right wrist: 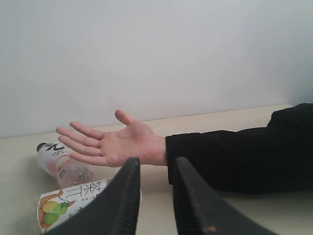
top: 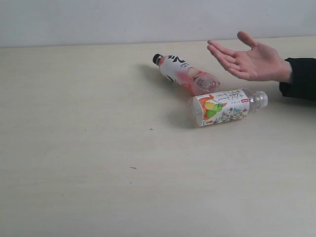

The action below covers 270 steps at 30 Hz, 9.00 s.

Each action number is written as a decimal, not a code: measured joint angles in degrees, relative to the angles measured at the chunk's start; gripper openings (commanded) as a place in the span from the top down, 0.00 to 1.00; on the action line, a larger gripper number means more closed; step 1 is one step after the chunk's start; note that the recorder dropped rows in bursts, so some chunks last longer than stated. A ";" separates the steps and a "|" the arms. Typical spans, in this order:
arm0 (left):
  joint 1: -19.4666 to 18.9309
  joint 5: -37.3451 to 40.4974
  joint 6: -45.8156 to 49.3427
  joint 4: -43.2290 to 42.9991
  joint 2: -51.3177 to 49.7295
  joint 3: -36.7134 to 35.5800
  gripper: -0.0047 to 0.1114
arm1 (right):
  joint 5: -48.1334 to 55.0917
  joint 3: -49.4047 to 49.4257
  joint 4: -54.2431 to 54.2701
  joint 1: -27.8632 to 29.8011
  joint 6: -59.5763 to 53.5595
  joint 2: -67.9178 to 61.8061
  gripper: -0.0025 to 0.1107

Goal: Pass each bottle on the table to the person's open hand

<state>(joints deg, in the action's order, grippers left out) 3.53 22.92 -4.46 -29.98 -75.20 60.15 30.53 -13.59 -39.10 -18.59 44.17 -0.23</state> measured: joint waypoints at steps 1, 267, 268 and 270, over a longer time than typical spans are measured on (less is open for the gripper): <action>1.55 1.44 4.95 2.91 -2.14 1.79 0.96 | 0.00 0.00 0.00 0.00 0.00 0.00 0.76; 55.64 26.95 -53.45 5.90 -34.94 50.61 0.95 | -0.09 0.00 0.23 0.00 0.00 0.00 0.76; 56.35 28.20 -52.68 4.69 -33.57 50.47 0.95 | -0.09 0.00 0.23 0.00 0.00 0.00 0.76; 57.77 29.89 -51.33 2.42 -30.83 49.67 0.95 | -0.09 0.00 0.23 0.00 0.00 0.00 0.76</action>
<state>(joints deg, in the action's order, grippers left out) 61.30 52.81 -55.79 -27.56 -106.02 109.82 30.44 -13.59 -38.87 -18.59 44.17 -0.23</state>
